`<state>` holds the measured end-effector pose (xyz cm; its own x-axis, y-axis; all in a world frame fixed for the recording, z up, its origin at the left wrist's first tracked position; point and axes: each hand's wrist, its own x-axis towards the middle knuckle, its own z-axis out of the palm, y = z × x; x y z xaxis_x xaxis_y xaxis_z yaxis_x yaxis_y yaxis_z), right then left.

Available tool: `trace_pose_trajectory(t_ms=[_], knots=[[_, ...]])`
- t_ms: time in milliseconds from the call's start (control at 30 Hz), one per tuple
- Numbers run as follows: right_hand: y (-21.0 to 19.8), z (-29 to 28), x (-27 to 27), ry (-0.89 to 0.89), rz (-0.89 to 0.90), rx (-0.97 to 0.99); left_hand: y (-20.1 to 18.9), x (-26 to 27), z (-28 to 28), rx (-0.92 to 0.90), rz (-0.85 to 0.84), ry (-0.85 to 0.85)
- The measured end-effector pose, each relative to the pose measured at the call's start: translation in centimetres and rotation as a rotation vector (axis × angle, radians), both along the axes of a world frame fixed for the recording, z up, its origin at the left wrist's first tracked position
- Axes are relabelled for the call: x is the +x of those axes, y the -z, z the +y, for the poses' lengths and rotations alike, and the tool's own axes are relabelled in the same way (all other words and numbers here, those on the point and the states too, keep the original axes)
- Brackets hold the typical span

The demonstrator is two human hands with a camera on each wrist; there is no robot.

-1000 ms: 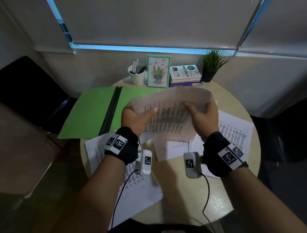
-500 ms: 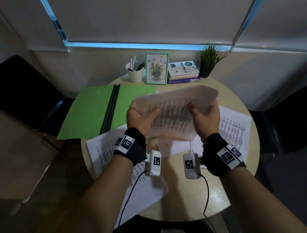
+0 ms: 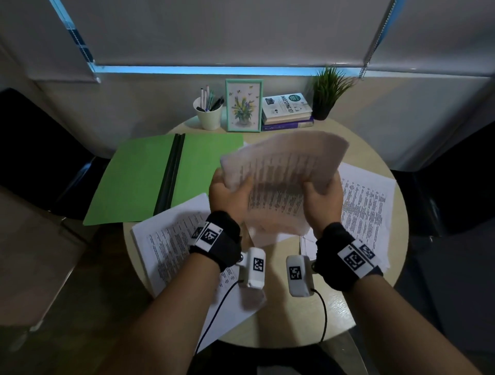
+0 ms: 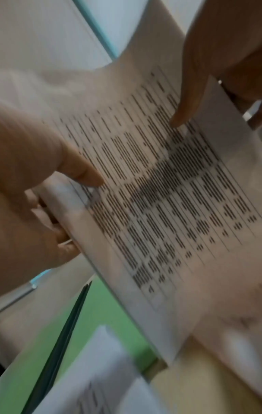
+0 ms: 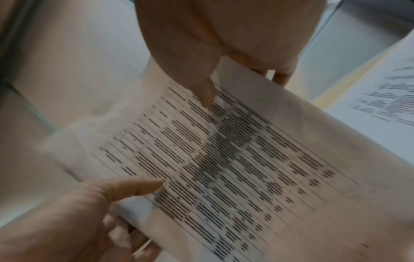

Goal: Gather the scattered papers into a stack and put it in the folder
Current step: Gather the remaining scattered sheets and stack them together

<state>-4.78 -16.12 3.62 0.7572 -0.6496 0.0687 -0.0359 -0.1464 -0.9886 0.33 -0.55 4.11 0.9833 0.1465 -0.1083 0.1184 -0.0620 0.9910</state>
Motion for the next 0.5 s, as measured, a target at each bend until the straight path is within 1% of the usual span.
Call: trace_pose_trajectory(t_ms=[100, 167, 233, 300, 400, 467, 500], knots=[[1.5, -0.2, -0.6, -0.026, 0.096, 0.016, 1.4, -0.5, 0.1, 0.132, 0.073, 0.099], [0.9, -0.5, -0.5, -0.037, 0.095, -0.043, 1.0, -0.3, 0.0, 0.165, 0.054, 0.131], [-0.4, -0.5, 0.0, -0.055, 0.067, -0.143, 0.0, -0.1, 0.0, 0.179, 0.011, 0.134], [-2.1, -0.2, 0.7, -0.09, 0.03, -0.235, -1.0, 0.3, 0.5, 0.184, -0.043, 0.105], [-4.3, 0.6, 2.2, -0.147, -0.021, -0.325, -1.9, 0.7, 2.6, 0.169, -0.091, 0.005], [-4.7, 1.3, 3.5, -0.217, -0.028, -0.361, -2.0, 0.7, 4.7, 0.161, -0.104, -0.064], [-4.5, 1.9, 4.1, -0.262, -0.001, -0.386, -1.8, 0.6, 5.8, 0.15, -0.1, -0.096]])
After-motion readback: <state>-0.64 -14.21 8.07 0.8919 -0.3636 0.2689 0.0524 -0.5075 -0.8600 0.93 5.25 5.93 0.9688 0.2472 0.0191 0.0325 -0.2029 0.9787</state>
